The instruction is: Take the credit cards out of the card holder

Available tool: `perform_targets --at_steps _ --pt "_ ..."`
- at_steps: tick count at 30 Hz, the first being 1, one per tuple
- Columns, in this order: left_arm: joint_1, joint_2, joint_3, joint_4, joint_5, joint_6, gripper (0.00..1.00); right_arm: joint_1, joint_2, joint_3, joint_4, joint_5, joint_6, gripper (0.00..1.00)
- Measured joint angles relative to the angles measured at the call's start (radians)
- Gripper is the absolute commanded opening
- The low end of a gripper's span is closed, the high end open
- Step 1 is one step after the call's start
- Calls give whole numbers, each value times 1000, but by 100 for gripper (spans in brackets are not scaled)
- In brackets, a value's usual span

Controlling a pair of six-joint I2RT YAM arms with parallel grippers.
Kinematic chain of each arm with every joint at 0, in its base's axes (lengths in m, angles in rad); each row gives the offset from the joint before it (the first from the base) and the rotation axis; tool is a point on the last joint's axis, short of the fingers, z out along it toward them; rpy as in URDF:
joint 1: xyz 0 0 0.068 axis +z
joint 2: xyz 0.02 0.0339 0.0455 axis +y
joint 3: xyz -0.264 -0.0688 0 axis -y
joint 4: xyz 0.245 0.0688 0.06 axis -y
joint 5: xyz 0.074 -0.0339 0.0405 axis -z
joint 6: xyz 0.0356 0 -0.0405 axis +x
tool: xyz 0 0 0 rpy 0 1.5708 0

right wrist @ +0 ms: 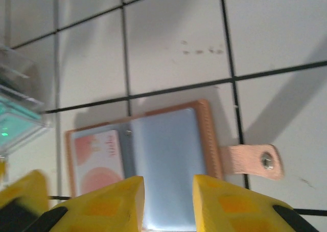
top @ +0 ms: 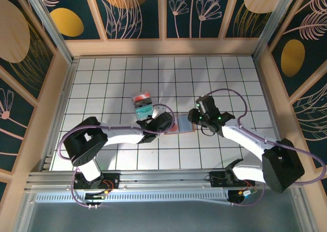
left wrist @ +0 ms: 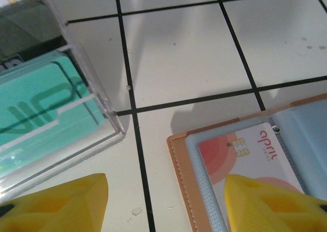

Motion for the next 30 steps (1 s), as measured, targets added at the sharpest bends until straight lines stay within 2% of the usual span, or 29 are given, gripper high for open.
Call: perform_targets --at_steps 7,17,25,30 --pt "9 58 6 29 76 1 58 -19 -1 0 73 -90 19 31" --pt "55 97 6 124 246 24 50 -72 48 -69 145 -196 46 29" --pt "56 141 41 177 349 62 40 -92 51 -94 186 -264 56 23" --pt "56 145 44 187 395 72 40 -93 57 -113 191 -287 57 21"
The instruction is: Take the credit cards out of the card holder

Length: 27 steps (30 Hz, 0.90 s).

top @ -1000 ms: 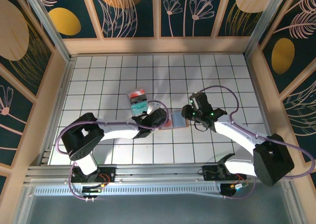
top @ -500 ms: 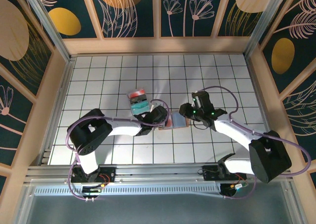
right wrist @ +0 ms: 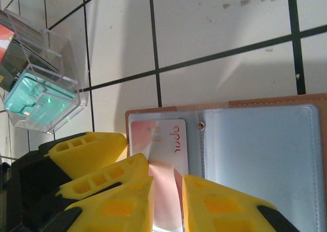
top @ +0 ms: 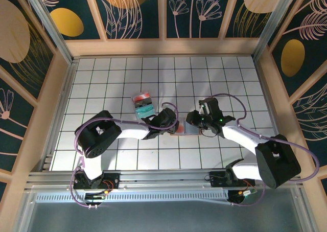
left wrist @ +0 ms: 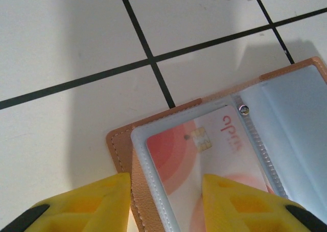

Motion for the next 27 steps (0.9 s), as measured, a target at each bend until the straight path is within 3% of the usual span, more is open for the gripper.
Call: perform_targets --at_steps 10,18,27 --pt "-18 -72 -61 -33 -3 -39 42 0 0 -64 5 -51 25 21" --pt "-19 -97 -66 -64 -52 -78 33 0 5 -71 21 -80 28 21" --pt "-19 -74 -48 -66 -47 -75 32 0 51 -70 34 -101 23 21"
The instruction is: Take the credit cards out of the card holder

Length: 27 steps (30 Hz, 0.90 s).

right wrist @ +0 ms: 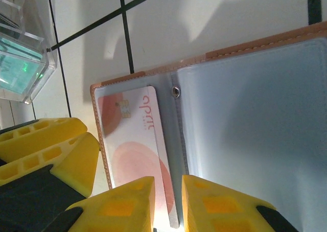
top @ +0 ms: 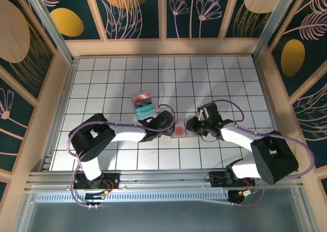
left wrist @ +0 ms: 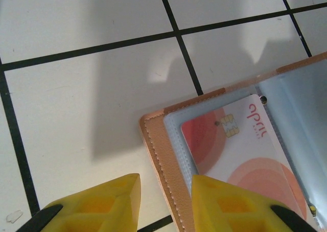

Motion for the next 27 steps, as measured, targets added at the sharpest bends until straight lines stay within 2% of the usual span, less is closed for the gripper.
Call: perform_targets --at_steps 8,27 --pt "0 25 18 -9 3 8 24 2 47 15 20 -23 -6 21" --pt "0 30 20 -34 3 12 22 7 131 22 97 -79 -13 20"
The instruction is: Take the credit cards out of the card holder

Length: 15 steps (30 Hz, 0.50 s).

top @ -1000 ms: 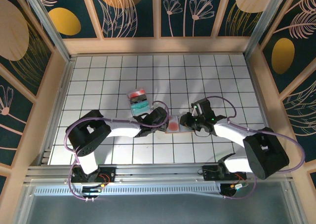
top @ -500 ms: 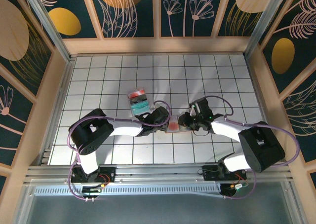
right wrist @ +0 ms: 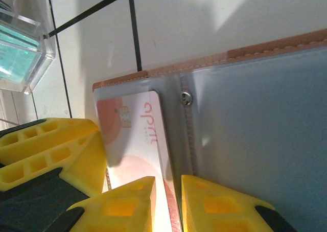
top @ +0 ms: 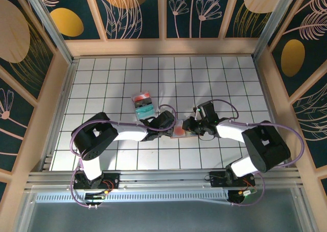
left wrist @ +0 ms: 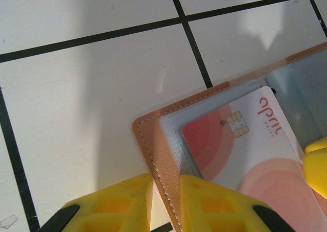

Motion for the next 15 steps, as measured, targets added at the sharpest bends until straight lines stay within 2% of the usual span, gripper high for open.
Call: perform_targets --at_steps 15 --pt "-1 2 0 -3 -3 0 19 0 -34 0 10 -32 1 17"
